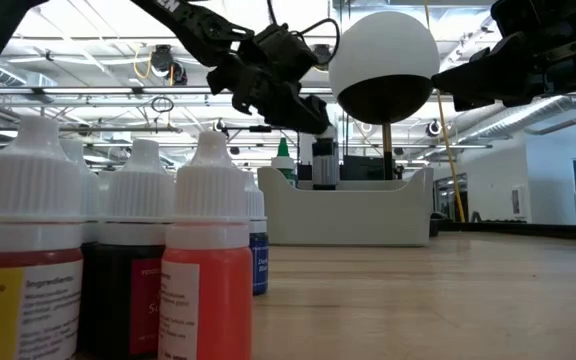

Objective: Pick & Place food coloring
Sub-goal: Put the black food coloring bottle into the gray bin

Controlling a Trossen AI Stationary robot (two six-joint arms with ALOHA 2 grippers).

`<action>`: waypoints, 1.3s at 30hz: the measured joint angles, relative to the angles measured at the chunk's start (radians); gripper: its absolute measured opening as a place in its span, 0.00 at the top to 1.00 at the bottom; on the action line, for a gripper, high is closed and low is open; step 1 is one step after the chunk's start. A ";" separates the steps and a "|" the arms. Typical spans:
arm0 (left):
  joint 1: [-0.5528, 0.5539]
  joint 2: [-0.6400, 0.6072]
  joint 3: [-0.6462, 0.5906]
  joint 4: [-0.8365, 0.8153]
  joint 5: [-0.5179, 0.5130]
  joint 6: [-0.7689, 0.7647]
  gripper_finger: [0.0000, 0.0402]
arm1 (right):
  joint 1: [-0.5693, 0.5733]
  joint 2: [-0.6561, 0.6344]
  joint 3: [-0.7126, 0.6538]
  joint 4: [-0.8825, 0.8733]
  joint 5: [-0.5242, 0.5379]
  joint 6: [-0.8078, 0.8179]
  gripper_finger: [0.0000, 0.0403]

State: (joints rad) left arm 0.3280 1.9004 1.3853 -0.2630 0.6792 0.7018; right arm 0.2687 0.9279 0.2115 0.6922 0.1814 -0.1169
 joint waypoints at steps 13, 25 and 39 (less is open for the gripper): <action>-0.004 0.006 0.000 -0.003 -0.010 -0.018 0.68 | 0.000 0.000 0.000 0.000 0.000 0.000 1.00; -0.034 0.007 0.000 -0.004 -0.030 -0.030 0.68 | 0.000 0.000 0.000 0.000 0.000 0.000 1.00; -0.047 0.015 0.000 -0.006 -0.106 -0.036 0.68 | 0.000 0.000 0.000 0.000 0.000 0.000 1.00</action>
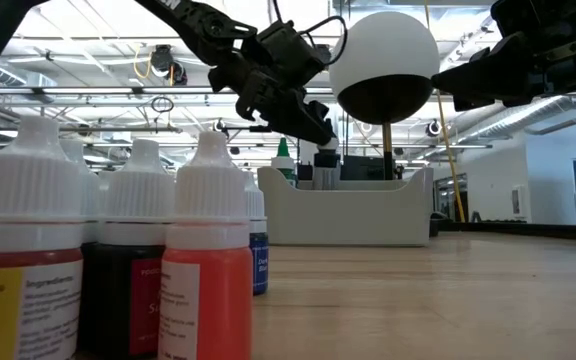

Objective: Pick & Place food coloring
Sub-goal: Put the black food coloring bottle into the gray bin

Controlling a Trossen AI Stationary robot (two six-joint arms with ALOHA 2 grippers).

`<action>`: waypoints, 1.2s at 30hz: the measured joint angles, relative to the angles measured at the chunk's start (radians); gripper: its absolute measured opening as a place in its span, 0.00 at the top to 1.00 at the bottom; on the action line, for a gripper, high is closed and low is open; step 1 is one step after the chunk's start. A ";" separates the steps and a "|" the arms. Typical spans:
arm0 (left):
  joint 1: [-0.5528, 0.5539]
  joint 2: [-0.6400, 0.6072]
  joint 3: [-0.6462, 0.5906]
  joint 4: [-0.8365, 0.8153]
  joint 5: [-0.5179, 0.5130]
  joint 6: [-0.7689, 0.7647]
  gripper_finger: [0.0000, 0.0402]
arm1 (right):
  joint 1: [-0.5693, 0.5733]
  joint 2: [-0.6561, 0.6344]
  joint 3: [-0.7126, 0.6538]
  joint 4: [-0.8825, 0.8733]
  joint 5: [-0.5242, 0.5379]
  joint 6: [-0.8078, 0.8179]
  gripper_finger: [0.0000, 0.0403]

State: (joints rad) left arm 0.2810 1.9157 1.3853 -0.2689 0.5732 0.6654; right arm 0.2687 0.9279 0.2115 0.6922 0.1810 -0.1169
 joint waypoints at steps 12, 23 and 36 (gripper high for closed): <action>-0.013 0.000 0.000 -0.014 -0.035 0.014 0.68 | 0.000 0.000 0.000 0.000 0.000 0.000 1.00; -0.022 0.049 -0.001 -0.012 -0.089 0.010 0.68 | 0.000 0.000 0.000 0.004 -0.002 0.000 1.00; -0.018 0.029 0.000 -0.023 -0.220 -0.053 0.64 | 0.001 0.000 0.000 0.015 -0.003 0.000 1.00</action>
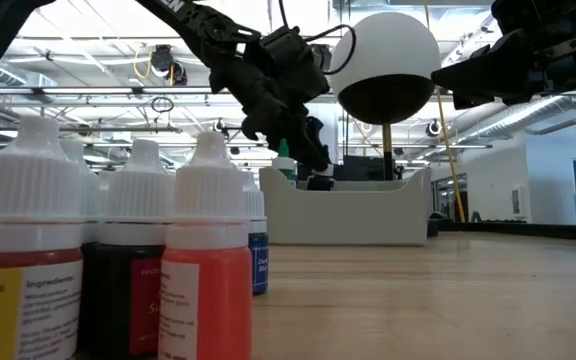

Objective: Pick & Place food coloring
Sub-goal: Put the black food coloring bottle into the gray bin, then put the violet food coloring bottle into the gray bin

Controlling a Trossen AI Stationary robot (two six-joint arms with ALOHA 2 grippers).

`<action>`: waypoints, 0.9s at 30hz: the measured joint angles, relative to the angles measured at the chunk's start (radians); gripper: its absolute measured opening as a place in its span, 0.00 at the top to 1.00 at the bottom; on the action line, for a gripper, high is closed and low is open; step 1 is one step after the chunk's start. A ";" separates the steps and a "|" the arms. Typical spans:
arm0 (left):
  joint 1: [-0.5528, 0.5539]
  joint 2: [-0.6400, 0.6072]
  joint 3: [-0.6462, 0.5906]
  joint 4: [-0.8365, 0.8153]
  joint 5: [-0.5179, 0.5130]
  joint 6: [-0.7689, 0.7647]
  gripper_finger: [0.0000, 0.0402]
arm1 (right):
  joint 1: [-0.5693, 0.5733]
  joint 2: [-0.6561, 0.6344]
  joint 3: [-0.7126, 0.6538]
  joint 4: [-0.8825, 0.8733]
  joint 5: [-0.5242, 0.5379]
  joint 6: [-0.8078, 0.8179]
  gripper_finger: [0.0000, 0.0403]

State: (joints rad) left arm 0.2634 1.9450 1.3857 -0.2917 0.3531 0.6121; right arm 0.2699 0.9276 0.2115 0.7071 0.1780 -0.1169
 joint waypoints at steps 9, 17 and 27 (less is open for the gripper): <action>0.001 -0.011 0.000 0.005 -0.026 -0.038 0.48 | 0.000 0.000 0.000 0.000 0.000 0.000 1.00; -0.013 -0.036 -0.001 -0.001 -0.019 -0.035 0.42 | 0.000 0.000 0.000 0.000 -0.001 0.000 1.00; -0.085 -0.320 -0.001 -0.197 0.013 -0.050 0.48 | 0.000 0.000 0.000 0.003 -0.003 0.001 1.00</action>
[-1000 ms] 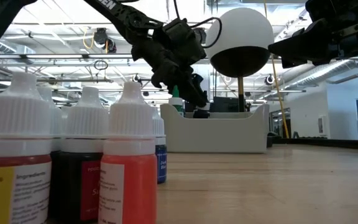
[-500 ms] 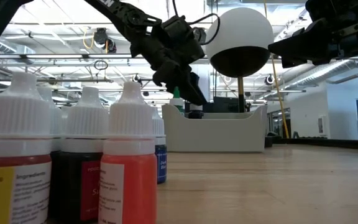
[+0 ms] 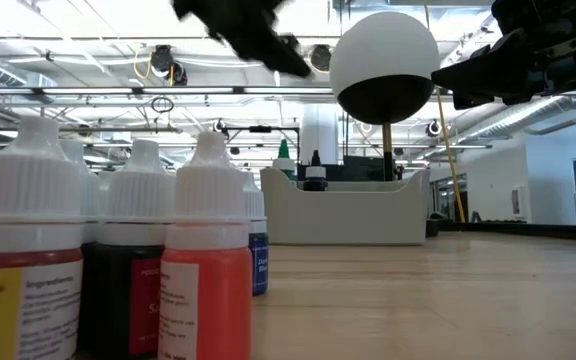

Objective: Pick & Place food coloring
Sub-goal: Put the violet food coloring bottle into the gray bin

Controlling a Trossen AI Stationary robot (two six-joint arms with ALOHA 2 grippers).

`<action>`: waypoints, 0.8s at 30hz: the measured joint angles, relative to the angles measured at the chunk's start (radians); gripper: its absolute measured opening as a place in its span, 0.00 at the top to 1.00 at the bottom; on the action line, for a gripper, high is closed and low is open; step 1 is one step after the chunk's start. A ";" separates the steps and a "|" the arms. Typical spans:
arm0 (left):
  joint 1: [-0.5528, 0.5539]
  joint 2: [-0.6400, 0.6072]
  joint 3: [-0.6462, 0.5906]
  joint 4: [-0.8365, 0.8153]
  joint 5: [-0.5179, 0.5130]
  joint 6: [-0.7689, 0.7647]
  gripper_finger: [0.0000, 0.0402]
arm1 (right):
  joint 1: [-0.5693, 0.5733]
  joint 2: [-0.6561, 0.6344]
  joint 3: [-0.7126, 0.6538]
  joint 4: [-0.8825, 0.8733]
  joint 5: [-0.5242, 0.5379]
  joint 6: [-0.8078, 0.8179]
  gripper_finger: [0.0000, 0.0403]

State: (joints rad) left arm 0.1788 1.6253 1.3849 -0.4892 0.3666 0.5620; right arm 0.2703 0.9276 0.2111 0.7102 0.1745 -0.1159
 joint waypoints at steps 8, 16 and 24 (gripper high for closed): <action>-0.043 -0.326 -0.219 -0.171 0.176 -0.094 0.78 | 0.000 0.000 0.000 0.011 -0.041 0.035 1.00; -0.058 -0.658 -0.866 0.646 0.043 -0.509 0.98 | 0.046 0.000 0.000 0.056 -0.073 0.051 1.00; -0.291 -0.729 -1.213 1.135 -0.350 -0.627 0.99 | 0.093 0.002 0.002 0.056 -0.073 -0.003 1.00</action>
State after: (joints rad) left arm -0.1119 0.8963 0.1720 0.6453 0.0169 -0.0655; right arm 0.3628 0.9292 0.2127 0.7665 0.1013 -0.1193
